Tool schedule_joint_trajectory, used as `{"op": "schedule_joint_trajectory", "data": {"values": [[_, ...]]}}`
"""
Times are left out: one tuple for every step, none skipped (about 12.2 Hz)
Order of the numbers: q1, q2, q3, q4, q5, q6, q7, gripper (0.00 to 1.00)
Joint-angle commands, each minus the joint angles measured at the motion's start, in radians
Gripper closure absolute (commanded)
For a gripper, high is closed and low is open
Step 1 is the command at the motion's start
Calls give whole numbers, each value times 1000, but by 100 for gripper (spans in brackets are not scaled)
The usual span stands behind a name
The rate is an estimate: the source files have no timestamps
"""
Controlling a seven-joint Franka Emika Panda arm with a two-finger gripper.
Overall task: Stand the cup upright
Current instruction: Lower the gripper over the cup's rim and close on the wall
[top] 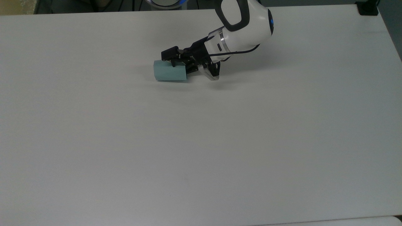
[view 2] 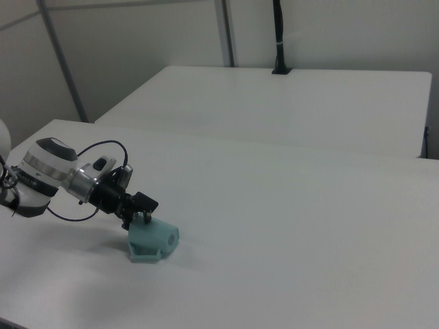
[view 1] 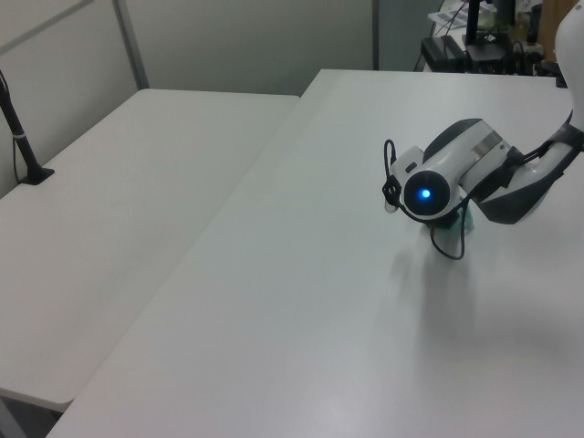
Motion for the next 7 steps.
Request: {"op": "schedule_joint_trajectory", "data": {"values": [[-17,15,-1,-21,1,56,9,100],[-21,12,-1,-15,1,57,8,100],[-26,5,-1,-14,1,57,3,100],[-35,-4,-1,-5,13,57,-15,100],[-46,-16,-1,6,28,56,-67,100],[-52,-21,-1,12,48,57,-84,100],[-58,-22,-1,29,68,57,-95,100]]}}
